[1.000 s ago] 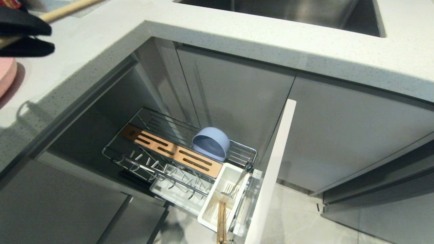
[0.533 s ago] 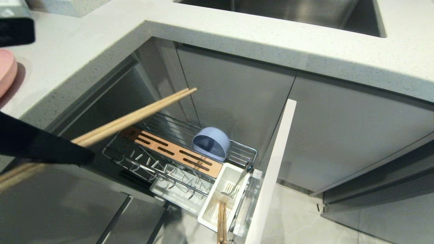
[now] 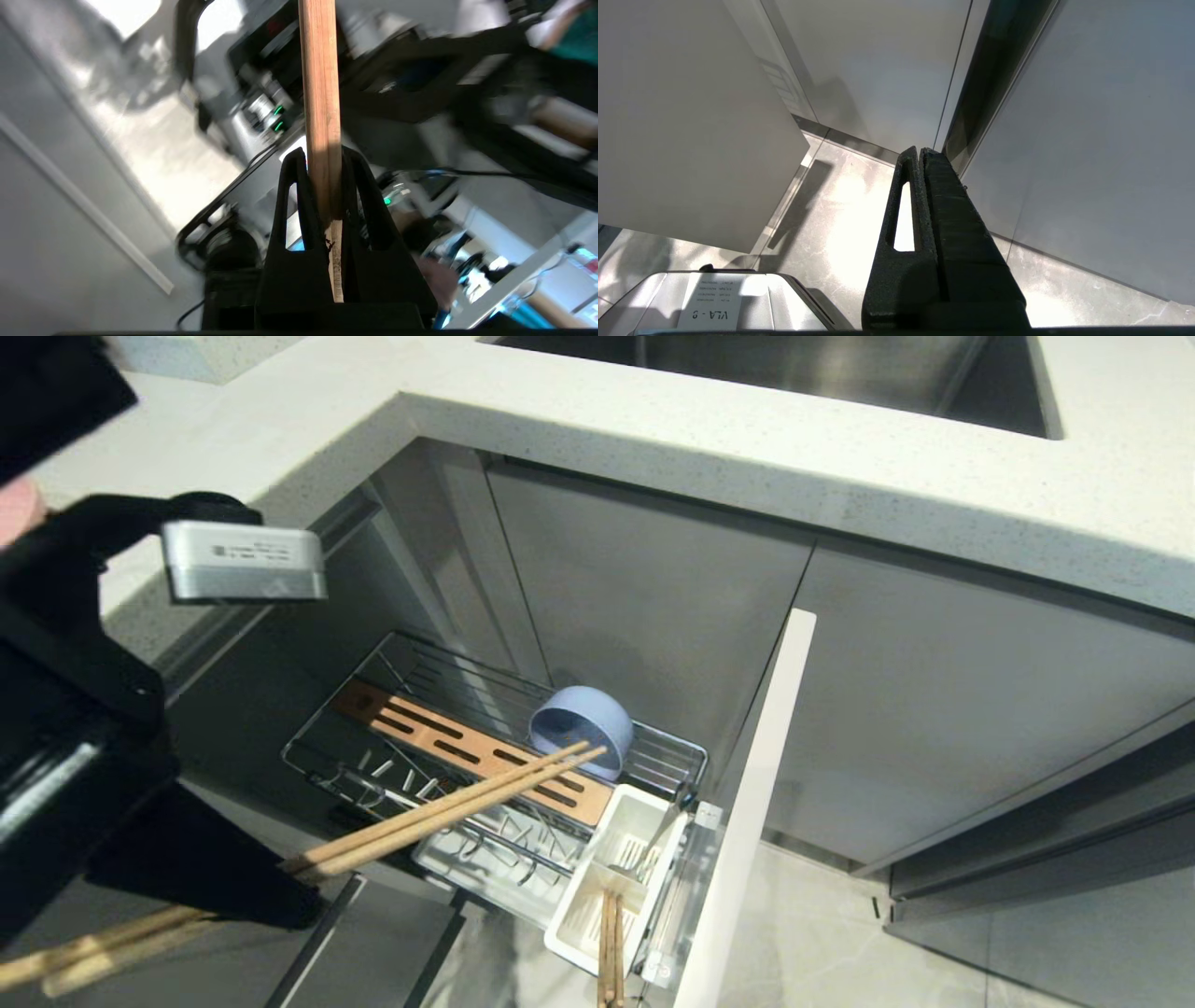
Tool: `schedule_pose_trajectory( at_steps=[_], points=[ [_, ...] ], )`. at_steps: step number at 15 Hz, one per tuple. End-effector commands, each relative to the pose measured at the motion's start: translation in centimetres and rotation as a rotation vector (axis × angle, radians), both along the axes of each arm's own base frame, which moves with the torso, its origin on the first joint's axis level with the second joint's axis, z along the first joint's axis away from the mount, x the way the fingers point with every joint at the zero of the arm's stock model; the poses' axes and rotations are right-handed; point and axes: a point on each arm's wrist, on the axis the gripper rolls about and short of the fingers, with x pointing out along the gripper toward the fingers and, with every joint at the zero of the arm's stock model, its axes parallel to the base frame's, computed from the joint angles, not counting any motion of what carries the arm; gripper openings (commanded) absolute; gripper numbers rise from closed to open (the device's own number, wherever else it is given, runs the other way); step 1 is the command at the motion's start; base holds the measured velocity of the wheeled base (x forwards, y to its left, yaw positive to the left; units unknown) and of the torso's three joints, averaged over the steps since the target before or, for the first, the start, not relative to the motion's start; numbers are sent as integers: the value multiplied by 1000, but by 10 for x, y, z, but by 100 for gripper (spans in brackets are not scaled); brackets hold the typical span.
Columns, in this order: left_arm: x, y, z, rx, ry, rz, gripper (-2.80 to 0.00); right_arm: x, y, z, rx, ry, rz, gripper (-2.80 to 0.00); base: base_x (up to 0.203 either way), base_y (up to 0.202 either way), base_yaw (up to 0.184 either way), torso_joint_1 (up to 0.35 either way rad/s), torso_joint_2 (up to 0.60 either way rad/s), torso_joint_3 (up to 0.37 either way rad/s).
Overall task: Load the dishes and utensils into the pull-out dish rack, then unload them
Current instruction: Pick up the chopsticks and place it in the cupboard
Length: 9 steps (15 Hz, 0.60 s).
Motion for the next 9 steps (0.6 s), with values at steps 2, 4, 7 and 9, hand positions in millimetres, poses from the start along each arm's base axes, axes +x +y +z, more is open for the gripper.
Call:
schedule_pose_trajectory(
  at_steps=[2,4,7,9],
  points=[
    [21,-18,-26,156,57,29,-280,0,0,0,0,0,-1,-280,0,0,0,0,0,0],
    [27,-23,-40,247,75,45,-280,0,0,0,0,0,1,-280,0,0,0,0,0,0],
    [31,-27,-48,287,92,43,-280,0,0,0,0,0,1,-280,0,0,0,0,0,0],
    [31,-29,-54,332,94,28,-280,0,0,0,0,0,1,-280,0,0,0,0,0,0]
  ],
)
